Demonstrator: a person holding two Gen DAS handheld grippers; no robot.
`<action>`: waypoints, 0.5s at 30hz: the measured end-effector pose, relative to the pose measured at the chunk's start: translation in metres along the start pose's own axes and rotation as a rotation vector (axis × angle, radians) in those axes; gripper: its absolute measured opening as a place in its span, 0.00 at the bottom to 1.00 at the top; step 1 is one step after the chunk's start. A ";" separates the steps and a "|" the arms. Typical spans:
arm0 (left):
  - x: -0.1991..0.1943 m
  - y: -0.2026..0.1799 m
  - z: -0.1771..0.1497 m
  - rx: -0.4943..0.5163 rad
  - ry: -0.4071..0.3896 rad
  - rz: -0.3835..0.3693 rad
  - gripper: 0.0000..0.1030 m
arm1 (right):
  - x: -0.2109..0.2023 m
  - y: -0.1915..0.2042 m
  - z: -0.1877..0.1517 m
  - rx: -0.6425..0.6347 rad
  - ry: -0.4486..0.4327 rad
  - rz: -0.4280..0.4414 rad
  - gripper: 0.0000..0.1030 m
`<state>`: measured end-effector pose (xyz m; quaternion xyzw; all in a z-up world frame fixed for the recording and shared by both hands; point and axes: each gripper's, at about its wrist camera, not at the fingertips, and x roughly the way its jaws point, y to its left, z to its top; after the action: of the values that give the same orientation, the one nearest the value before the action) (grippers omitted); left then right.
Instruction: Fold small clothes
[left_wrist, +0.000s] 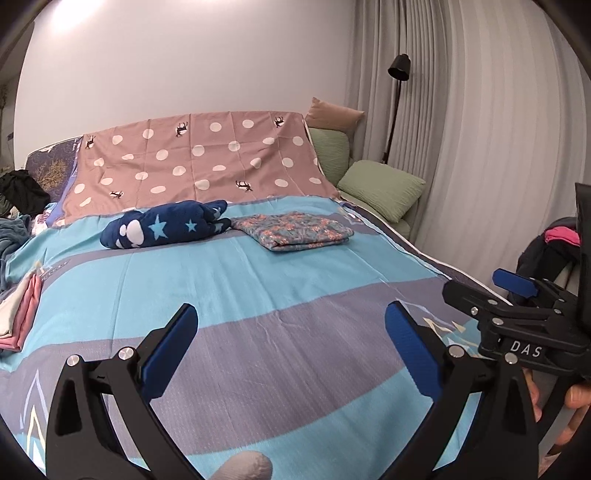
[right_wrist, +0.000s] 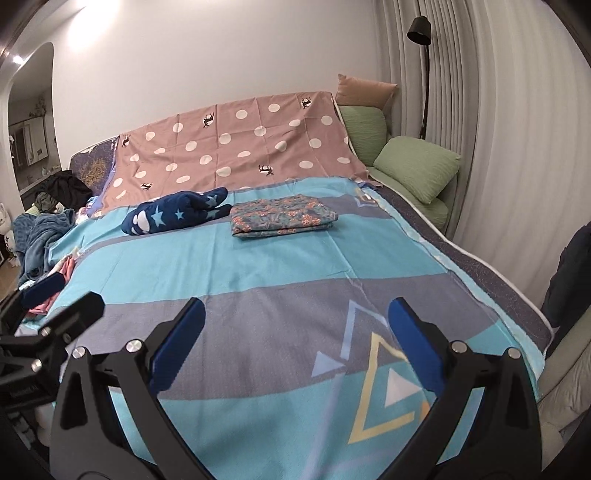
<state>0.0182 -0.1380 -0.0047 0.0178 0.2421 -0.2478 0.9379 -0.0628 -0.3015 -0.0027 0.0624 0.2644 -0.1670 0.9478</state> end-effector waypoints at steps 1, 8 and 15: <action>0.000 -0.001 -0.001 -0.001 0.007 -0.004 0.99 | -0.001 0.000 -0.002 0.001 0.002 -0.001 0.98; 0.000 -0.004 -0.009 -0.011 0.027 0.004 0.99 | -0.002 0.000 -0.010 -0.002 0.027 -0.007 0.98; -0.002 -0.008 -0.013 -0.001 0.025 0.020 0.99 | 0.002 0.002 -0.014 -0.013 0.042 0.007 0.98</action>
<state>0.0072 -0.1425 -0.0147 0.0230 0.2536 -0.2379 0.9373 -0.0670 -0.2972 -0.0157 0.0604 0.2851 -0.1608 0.9430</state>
